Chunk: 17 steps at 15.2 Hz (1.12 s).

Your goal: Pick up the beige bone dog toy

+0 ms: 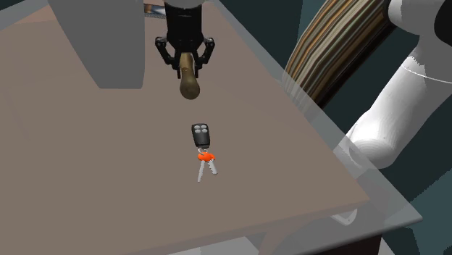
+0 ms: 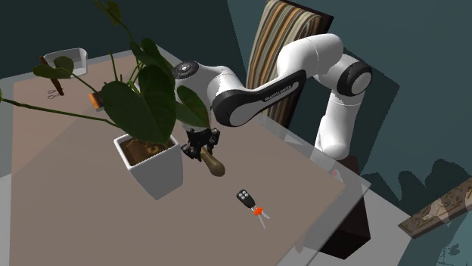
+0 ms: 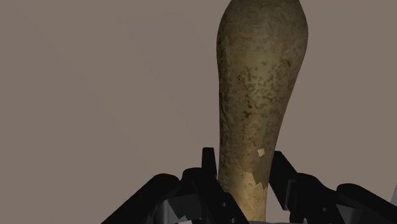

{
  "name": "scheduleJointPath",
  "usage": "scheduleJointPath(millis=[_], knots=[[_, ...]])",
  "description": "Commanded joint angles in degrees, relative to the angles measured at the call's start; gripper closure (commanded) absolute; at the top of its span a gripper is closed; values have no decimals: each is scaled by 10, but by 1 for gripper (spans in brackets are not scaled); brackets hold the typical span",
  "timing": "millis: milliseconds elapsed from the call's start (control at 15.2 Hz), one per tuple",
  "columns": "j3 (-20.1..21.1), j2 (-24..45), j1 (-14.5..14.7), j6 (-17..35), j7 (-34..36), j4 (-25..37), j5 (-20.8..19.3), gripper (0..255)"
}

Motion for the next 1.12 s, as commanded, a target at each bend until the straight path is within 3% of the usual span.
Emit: scheduleJointPath(millis=[0, 1056], knots=[[0, 0, 0, 0, 0, 0, 0, 255], [6, 26, 13, -118, 0, 138, -15, 255]])
